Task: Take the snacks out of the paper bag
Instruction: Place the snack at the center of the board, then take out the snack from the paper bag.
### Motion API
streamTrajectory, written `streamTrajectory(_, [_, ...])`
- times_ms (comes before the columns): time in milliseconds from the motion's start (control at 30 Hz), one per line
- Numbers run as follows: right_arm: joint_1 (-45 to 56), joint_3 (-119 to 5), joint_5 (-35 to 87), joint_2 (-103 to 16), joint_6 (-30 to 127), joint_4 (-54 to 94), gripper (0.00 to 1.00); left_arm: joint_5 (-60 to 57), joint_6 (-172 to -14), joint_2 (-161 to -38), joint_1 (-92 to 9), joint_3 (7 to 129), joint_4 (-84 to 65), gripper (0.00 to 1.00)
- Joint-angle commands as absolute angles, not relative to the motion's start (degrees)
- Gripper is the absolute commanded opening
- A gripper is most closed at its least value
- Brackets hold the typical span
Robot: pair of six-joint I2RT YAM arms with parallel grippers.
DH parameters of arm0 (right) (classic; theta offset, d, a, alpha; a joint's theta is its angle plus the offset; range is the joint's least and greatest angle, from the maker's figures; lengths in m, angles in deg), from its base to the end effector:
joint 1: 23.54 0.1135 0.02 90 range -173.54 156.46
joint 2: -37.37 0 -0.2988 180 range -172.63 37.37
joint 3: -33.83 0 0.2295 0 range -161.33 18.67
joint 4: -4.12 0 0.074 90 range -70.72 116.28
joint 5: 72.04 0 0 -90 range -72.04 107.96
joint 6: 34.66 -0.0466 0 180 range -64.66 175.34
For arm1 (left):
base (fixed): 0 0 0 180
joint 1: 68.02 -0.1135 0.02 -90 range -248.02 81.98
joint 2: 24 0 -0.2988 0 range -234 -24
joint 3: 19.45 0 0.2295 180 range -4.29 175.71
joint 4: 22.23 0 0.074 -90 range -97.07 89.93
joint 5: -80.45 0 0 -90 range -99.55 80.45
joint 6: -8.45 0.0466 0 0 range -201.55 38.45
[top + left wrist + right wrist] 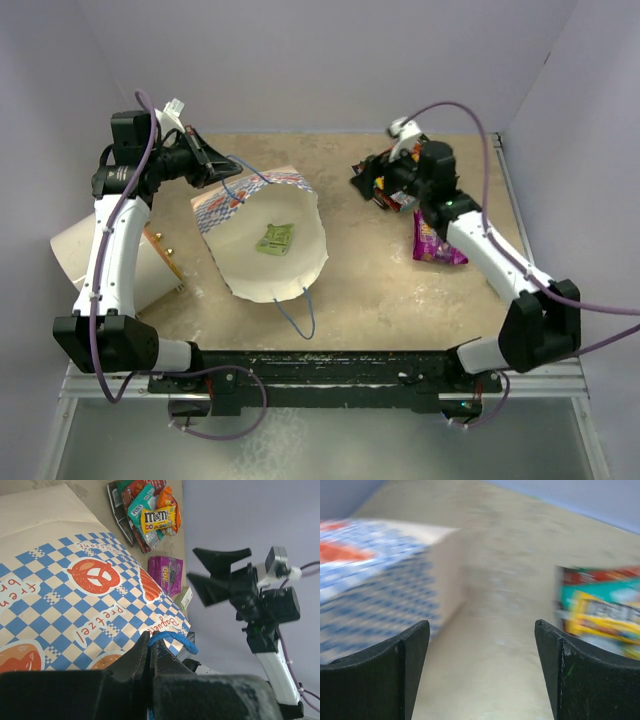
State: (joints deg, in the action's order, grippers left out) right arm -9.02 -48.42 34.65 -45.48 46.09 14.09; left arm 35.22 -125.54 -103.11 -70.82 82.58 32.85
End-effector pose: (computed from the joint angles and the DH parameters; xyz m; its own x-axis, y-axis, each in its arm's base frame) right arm 0.3151 0.0954 0.3858 -0.2578 0.0923 -0.9618 -0.4782 0.8528 0.2100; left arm 0.2669 -0.0198 0.4393 -0.7720 -0.5314 -0.3487 0.0342 0.5131 -0.8577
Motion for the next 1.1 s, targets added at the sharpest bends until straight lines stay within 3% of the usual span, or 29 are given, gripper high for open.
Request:
streamTrajectory(0, [3.11, -44.02, 45.27, -37.32, 54.03, 4.14, 0.87, 35.67, -126.08, -100.60, -70.52, 82.15, 31.20, 0.00])
streamTrajectory(167, [19.52, -39.50, 49.36, -35.24, 71.92, 4.98, 0.86, 35.86, -126.33, -100.20, -70.48, 81.56, 31.19, 0.00])
streamTrajectory(333, [32.63, -40.15, 36.78, -40.82, 81.76, 9.76, 0.85, 35.98, -126.65, -99.90, -70.48, 81.86, 31.41, 0.00])
streamTrajectory(700, [35.44, -54.31, 15.52, -65.05, 67.31, 4.41, 0.89, 37.64, -129.05, -98.93, -69.55, 80.58, 31.42, 0.00])
streamTrajectory(967, [36.03, -56.02, -0.57, -76.13, 53.15, -10.36, 1.00, 39.27, -133.36, -98.39, -68.13, 78.64, 29.84, 0.00])
streamTrajectory(1067, [36.09, -55.41, -5.66, -79.48, 51.99, -17.51, 0.99, 40.43, -133.65, -98.64, -68.02, 79.00, 30.34, 0.00])
